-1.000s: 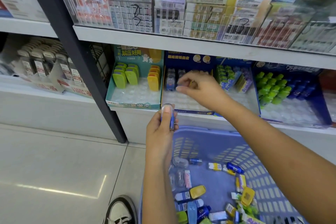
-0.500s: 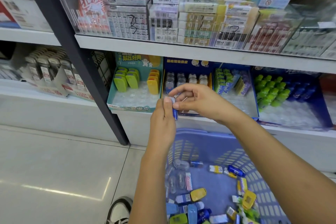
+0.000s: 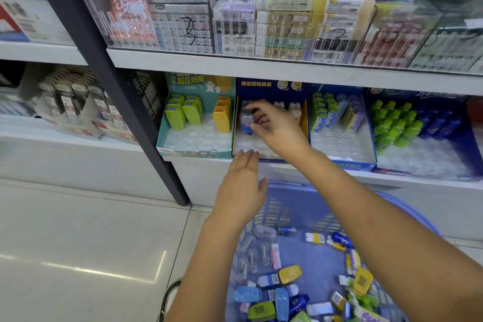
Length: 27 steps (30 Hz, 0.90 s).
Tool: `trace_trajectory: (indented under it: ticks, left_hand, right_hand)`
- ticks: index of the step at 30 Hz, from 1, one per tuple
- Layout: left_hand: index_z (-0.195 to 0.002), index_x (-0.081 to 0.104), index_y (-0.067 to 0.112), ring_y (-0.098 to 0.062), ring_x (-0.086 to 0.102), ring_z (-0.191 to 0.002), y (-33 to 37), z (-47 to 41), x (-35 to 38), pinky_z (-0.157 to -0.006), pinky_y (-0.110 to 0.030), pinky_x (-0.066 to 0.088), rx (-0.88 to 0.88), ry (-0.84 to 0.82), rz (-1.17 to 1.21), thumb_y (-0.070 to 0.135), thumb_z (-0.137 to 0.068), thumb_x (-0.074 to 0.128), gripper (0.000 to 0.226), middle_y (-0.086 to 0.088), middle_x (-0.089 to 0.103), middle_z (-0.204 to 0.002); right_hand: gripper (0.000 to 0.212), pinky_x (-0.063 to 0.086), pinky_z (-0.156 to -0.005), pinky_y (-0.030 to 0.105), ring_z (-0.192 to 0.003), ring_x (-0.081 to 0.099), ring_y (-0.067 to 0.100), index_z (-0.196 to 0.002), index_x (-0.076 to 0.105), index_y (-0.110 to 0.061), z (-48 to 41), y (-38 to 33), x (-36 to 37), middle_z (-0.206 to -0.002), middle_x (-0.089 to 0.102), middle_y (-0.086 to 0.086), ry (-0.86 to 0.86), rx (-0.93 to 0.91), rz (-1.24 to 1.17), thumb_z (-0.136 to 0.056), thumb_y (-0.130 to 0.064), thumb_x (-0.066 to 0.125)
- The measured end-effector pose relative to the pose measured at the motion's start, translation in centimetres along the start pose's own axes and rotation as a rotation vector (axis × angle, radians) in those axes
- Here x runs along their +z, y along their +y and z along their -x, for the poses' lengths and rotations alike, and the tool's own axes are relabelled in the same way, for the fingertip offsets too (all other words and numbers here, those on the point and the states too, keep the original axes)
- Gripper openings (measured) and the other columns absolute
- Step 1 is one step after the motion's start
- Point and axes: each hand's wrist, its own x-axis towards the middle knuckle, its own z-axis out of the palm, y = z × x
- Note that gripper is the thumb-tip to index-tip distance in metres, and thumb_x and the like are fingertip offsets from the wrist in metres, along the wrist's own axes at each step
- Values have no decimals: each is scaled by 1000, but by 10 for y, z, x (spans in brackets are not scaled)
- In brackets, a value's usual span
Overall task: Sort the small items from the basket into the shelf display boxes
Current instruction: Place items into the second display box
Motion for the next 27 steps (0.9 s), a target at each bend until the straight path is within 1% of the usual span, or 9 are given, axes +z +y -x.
trace_trajectory:
  ticks: [4,8,13,16,18,19,22,25,27]
  left_hand:
    - [-150,19,9,-17,6,-147,-2,-1,1,-115,-23,7,4,-2,-2,26,-98,47,61,-4,18,-158]
    - [-151,19,10,-17,6,-147,-5,-1,1,-115,-24,8,13,1,14,26,-98,48,62,-5,18,-158]
    - [-150,21,8,-17,7,-147,-3,-1,0,-114,-23,9,16,-16,8,25,-98,48,61,-6,19,-158]
    - [-140,44,8,-20,34,-137,1,6,0,-106,-23,26,32,146,121,16,-96,49,45,-8,42,-146]
    - [-121,60,10,-20,57,-110,2,14,7,-92,-26,42,43,267,222,11,-92,52,30,-7,60,-122]
    - [-112,64,10,-20,61,-99,3,17,13,-86,-28,47,29,251,249,9,-91,53,24,-6,64,-112]
    - [-107,65,8,-27,63,-95,7,19,52,-81,-32,49,-49,-100,178,10,-89,55,20,-11,67,-103]
    - [-123,58,7,-28,58,-110,8,24,111,-87,-31,44,-62,-513,31,16,-88,61,36,-15,63,-118]
    - [-134,49,6,-28,53,-119,3,35,152,-93,-31,42,-62,-698,-15,17,-88,63,49,-16,56,-131]
  right_hand:
    - [30,52,-80,34,-91,62,22,-118,56,-18,1,3,7,-104,64,9,-63,-18,138,-89,-11,59]
    - [29,51,-83,40,-93,60,29,-116,58,-10,2,2,14,-107,61,15,-64,-3,162,-88,-7,59]
    - [31,42,-76,27,-93,55,27,-118,58,-11,-7,-9,6,-116,48,14,-107,15,276,-87,-6,59]
    - [35,38,-75,24,-84,50,17,-122,56,-13,6,-16,-12,-114,49,9,-163,-31,307,-88,-12,60]
    - [21,40,-66,26,-68,47,8,-109,60,-14,35,-11,-28,-92,55,0,-116,-17,244,-88,-16,61]
    - [13,37,-60,23,-63,45,2,-99,61,-16,54,-3,-35,-79,54,-7,-110,21,218,-87,-19,62]
    - [9,32,-58,19,-63,50,1,-92,63,-19,122,37,-42,-71,55,-12,-315,247,271,-84,-23,66]
    - [33,38,-71,24,-92,61,20,-111,61,-18,193,84,-21,-100,66,3,-752,471,436,-80,-24,71]
    - [42,44,-74,29,-86,60,20,-118,58,-17,230,107,-2,-113,64,9,-987,596,399,-79,-20,73]
